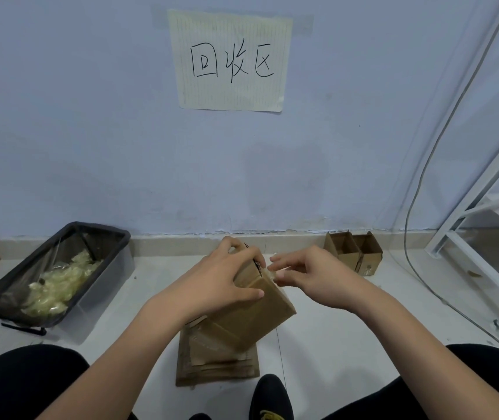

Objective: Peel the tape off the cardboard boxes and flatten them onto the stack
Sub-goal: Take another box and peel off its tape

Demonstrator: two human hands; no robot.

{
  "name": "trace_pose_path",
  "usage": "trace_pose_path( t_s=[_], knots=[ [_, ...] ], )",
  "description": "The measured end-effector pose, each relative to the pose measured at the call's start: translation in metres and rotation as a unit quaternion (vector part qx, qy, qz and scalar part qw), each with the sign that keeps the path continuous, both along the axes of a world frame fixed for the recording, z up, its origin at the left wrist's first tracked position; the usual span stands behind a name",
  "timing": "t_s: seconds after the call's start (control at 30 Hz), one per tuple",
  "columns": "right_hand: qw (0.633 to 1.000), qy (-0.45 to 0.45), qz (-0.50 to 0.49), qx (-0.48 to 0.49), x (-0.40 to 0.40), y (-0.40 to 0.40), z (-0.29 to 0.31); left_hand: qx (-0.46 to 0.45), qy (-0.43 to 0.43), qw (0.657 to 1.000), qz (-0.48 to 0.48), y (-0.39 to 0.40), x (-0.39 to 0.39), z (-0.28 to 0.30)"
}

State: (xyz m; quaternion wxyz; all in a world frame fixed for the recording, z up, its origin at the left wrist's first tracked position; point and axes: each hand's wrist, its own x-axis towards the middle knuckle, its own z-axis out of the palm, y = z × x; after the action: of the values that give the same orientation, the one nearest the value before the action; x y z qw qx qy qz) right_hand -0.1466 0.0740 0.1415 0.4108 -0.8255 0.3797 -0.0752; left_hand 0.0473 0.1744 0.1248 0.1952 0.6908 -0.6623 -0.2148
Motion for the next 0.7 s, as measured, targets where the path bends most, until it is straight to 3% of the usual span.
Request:
trace_pose_path(
  t_s=[0.07,0.27,0.5,0.7],
  knots=[
    [1.0,-0.007,-0.024,0.001,-0.0005,-0.0004,-0.0007,0.001,0.006,1.0,-0.007,-0.0012,-0.0007,0.0012],
    [0.985,0.043,-0.001,-0.165,0.0039,0.0,-0.0006,0.005,0.018,1.0,-0.018,-0.0021,-0.002,0.0016],
    [0.982,-0.013,0.027,-0.188,0.005,0.0043,-0.0023,-0.003,0.02,1.0,-0.009,-0.0027,0.0015,0.005],
    [0.975,0.006,0.026,-0.222,0.0064,-0.0025,-0.0019,0.008,0.029,1.0,-0.009,-0.003,0.003,0.0062]
  ],
)
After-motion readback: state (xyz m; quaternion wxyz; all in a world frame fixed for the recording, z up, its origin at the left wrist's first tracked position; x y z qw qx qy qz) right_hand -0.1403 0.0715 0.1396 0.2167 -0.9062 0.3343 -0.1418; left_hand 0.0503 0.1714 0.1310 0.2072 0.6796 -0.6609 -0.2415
